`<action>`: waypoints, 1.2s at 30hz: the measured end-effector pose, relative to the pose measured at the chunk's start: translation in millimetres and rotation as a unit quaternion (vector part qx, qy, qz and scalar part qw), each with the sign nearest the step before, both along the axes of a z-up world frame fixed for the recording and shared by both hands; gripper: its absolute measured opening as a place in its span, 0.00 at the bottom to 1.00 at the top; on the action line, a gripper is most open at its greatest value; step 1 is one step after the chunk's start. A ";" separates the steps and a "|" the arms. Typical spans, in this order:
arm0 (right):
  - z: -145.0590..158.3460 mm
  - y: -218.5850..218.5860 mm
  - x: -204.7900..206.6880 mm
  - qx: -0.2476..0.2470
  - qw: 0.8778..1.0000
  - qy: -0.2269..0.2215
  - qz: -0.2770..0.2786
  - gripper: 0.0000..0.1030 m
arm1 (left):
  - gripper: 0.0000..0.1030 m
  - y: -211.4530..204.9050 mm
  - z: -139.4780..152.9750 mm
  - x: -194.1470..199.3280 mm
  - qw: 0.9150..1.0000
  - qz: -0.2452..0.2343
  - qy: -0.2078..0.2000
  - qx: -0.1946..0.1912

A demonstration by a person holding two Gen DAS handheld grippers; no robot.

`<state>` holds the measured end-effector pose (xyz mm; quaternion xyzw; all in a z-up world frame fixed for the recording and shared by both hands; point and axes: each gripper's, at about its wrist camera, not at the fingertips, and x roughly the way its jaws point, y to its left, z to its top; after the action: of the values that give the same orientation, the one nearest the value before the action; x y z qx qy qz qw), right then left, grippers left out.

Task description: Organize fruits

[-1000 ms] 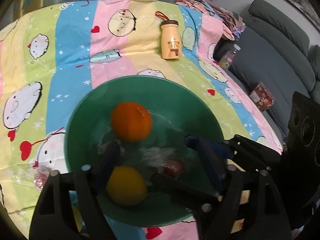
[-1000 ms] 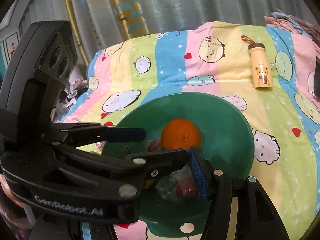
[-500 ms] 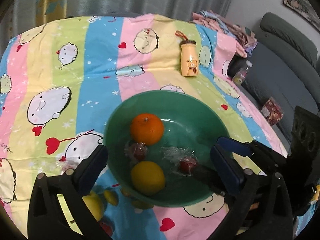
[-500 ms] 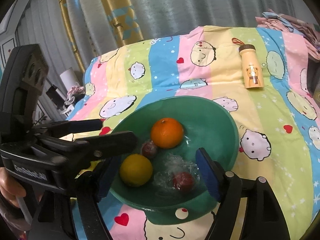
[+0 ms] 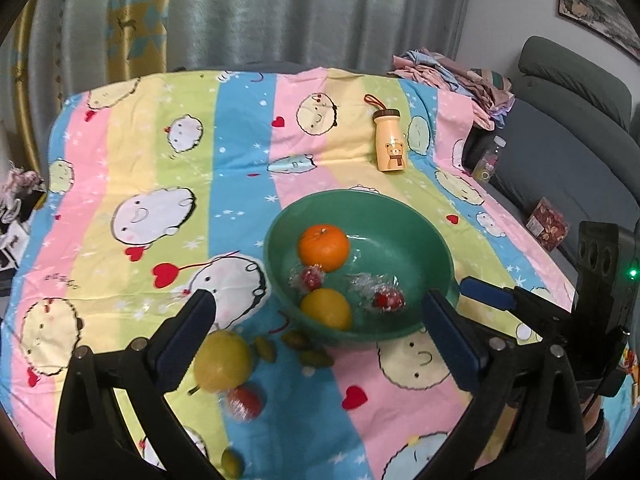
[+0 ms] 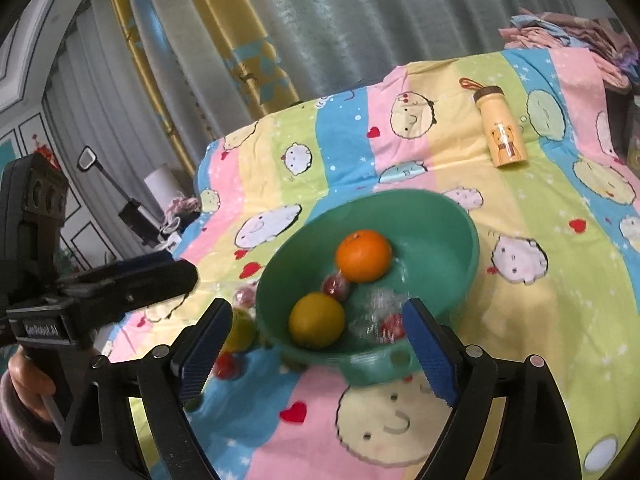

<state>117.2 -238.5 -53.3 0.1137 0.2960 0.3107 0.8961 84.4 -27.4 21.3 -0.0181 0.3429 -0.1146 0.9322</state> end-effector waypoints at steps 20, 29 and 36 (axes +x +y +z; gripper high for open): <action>24.6 1.8 -69.6 -0.015 1.000 0.009 0.020 0.87 | 1.00 23.4 14.1 -77.1 0.999 0.035 0.009 -0.017; 38.5 18.5 -92.4 -0.035 0.999 -0.008 0.039 0.88 | 1.00 57.4 17.3 -98.5 0.997 0.067 0.008 -0.037; 39.8 32.7 -101.9 -0.046 0.997 -0.007 0.056 0.88 | 1.00 99.8 8.3 -115.9 0.991 0.114 0.022 -0.066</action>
<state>15.3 -205.8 -13.5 0.0536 0.3094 0.3472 0.8837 -31.5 72.4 29.6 -0.1213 0.3508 -0.0293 0.9281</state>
